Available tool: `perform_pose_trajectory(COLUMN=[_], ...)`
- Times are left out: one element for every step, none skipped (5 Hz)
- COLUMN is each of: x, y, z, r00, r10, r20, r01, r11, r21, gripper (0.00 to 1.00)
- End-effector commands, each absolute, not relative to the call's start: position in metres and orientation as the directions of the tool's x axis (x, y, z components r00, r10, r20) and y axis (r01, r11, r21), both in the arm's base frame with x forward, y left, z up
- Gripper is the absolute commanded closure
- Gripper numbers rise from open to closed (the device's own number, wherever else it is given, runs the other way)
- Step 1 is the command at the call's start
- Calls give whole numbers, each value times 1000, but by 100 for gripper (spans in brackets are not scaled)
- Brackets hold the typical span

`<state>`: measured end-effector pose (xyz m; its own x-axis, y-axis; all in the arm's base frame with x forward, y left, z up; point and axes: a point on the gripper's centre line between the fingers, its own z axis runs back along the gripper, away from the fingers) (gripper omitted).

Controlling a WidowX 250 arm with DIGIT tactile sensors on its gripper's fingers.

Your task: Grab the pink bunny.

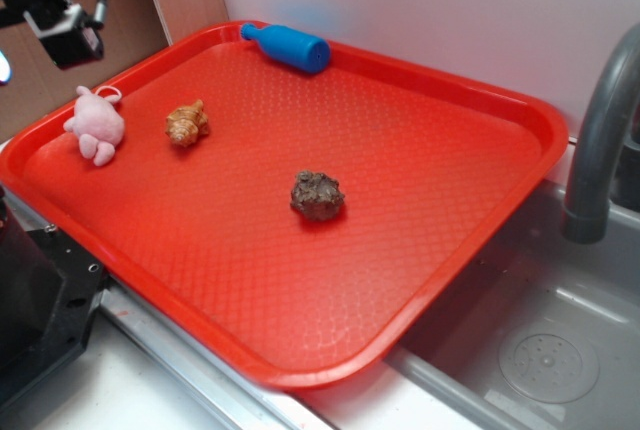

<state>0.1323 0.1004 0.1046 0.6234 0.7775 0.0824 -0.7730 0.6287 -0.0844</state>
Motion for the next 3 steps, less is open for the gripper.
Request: perform_pose_trajectory(x=[168, 178, 173], y=[154, 157, 146], z=[56, 33, 16], r00=[453, 366, 324], r10=[877, 915, 935], r20=[160, 173, 145], r01=[-881, -918, -944], r11=[468, 385, 330], r21=[-68, -94, -20], gripper=[0, 0, 0])
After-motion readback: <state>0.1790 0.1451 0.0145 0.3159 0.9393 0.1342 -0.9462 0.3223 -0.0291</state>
